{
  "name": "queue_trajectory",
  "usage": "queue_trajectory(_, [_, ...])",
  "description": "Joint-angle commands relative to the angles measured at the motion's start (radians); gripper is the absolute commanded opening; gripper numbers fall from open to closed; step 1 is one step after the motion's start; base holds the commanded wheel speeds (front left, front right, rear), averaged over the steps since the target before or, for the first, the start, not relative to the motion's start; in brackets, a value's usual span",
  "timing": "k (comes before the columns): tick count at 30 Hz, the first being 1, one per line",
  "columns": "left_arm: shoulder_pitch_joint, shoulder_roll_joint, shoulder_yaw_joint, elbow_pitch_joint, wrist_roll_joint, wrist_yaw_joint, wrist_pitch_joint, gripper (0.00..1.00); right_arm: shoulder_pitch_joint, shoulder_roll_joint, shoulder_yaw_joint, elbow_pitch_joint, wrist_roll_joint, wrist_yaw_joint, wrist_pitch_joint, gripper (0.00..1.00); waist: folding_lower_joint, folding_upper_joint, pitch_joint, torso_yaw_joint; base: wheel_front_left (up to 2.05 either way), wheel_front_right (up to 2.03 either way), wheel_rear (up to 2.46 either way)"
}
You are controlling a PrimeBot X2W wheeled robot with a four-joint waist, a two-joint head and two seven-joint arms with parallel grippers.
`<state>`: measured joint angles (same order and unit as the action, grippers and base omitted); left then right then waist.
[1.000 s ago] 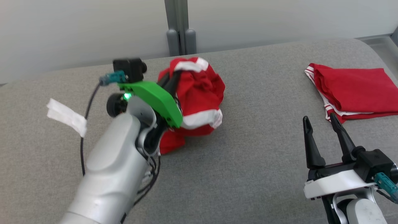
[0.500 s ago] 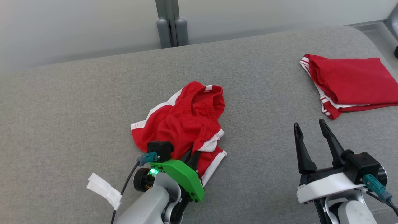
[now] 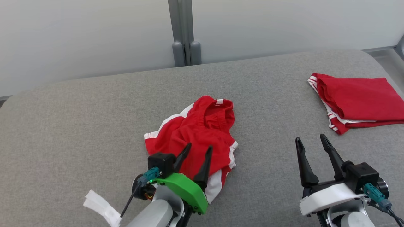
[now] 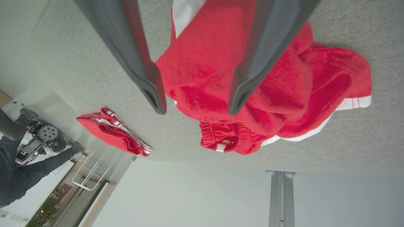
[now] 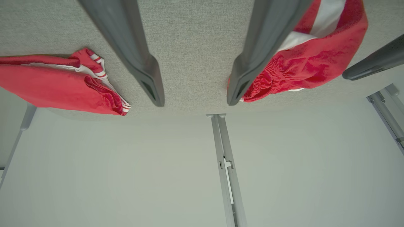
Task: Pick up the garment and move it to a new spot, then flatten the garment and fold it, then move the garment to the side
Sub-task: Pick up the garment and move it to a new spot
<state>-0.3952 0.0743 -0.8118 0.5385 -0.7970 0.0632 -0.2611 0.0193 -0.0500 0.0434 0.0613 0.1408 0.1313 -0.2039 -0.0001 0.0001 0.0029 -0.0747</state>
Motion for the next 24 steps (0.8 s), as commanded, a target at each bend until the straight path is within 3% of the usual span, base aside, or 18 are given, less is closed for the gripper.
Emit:
queue_trajectory(1, [0.037, 0.018, 0.023, -0.029, 0.017, 0.014, -0.005, 1.0, 0.011, -0.001, -0.003, 0.001, 0.009, -0.001, 0.002, 1.0, 0.0001, -0.0001, -0.027, 0.016, 0.0, 0.0, 0.0])
queue_trajectory(13, [0.27, 0.094, 0.258, -0.273, 0.196, 0.107, -0.004, 1.0, 0.046, -0.002, 0.005, 0.038, 0.038, -0.001, -0.031, 1.0, 0.0001, -0.0001, -0.068, 0.051, 0.0, 0.0, 0.0])
queue_trajectory(24, [0.421, 0.068, 0.432, -0.322, 0.298, 0.078, -0.004, 1.0, 0.065, -0.002, 0.019, 0.107, 0.05, -0.001, -0.057, 1.0, 0.0001, -0.0001, -0.078, 0.081, 0.0, 0.0, 0.0])
